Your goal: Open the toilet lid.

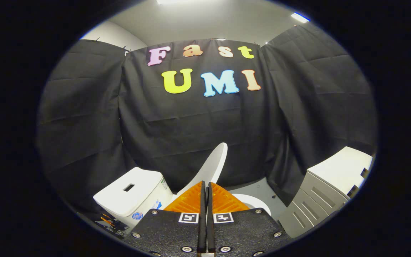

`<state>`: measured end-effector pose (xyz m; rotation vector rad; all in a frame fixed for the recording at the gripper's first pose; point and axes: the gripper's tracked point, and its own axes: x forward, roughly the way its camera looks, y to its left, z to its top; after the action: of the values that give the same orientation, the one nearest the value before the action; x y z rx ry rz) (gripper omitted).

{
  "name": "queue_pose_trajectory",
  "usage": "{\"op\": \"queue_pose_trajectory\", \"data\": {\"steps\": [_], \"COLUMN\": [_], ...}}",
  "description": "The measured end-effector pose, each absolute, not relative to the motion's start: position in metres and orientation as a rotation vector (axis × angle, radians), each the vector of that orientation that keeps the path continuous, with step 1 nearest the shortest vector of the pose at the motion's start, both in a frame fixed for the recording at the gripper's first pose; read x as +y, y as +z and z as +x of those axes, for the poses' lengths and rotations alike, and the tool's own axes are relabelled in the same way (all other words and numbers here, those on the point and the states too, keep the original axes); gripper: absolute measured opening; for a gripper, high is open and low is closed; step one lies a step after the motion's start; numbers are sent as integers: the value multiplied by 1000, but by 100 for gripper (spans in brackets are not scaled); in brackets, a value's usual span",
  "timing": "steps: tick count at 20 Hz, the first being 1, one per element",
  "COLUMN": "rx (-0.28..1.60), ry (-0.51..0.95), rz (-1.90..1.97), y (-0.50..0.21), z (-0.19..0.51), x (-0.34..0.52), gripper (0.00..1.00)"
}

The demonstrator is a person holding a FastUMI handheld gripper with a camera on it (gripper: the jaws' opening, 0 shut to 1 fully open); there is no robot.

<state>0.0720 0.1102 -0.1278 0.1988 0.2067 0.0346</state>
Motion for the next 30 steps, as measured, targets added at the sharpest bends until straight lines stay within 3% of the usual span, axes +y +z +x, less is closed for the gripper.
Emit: {"op": "queue_pose_trajectory", "data": {"steps": [26,30], "rx": [108,167], "ry": [166,146], "rz": [306,-1], "y": [-69,-60], "z": [86,91], "x": [211,222], "gripper": [1,1]}}
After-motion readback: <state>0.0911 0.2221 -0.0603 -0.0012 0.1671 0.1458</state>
